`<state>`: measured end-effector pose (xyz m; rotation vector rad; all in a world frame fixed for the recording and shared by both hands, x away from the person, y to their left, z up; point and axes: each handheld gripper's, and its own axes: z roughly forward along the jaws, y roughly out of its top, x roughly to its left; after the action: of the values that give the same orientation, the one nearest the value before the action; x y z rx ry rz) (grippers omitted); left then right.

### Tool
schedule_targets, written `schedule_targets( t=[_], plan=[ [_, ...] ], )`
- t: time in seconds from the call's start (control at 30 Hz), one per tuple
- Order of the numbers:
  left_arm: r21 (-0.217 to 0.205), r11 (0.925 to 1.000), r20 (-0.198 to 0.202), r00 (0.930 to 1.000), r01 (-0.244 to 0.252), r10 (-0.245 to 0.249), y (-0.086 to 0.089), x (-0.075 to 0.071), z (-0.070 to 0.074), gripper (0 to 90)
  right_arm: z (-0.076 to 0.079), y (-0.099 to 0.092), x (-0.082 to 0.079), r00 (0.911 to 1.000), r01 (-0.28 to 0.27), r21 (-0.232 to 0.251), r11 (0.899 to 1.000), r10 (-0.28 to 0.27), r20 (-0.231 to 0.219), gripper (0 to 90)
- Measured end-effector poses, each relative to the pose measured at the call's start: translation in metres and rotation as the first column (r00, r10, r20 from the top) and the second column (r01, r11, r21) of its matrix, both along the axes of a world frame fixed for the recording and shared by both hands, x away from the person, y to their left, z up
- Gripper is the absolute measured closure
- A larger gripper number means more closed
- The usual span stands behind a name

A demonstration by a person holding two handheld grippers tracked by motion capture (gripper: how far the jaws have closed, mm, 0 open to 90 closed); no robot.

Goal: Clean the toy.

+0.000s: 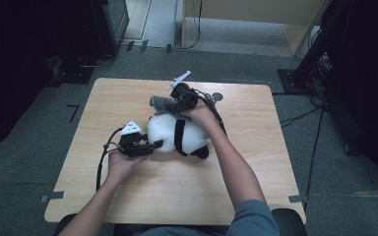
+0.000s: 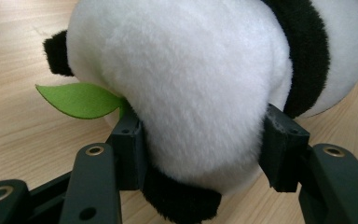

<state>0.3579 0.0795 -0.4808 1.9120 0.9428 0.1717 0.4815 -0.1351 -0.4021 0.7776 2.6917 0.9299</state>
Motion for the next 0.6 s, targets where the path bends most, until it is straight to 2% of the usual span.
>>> schedule_targets(
  t=[0.13, 0.27, 0.33, 0.6],
  plan=[
    [0.012, 0.9999, -0.009, 1.0000, -0.003, 0.003, 0.000, 0.000, 0.001, 42.9, -0.003, -0.005, 0.002, 0.9995, -0.010, -0.009, 1.000, 0.010, -0.028, 73.3],
    [0.012, 0.9999, -0.015, 0.9999, -0.004, 0.004, 0.001, 0.000, 0.001, 43.0, -0.001, -0.022, 0.003, 0.9990, -0.010, -0.061, 0.998, 0.007, -0.045, 73.3],
    [0.011, 0.9999, -0.015, 0.9999, -0.003, 0.003, 0.001, 0.000, 0.001, 42.9, -0.001, -0.035, 0.002, 0.9984, 0.011, -0.068, 0.998, -0.015, -0.054, 73.3],
    [0.007, 1.0000, -0.024, 0.9997, -0.005, 0.005, 0.003, 0.001, 0.001, 42.7, -0.004, -0.083, -0.006, 0.9932, 0.100, -0.043, 0.994, -0.102, -0.055, 73.5]
  ],
)
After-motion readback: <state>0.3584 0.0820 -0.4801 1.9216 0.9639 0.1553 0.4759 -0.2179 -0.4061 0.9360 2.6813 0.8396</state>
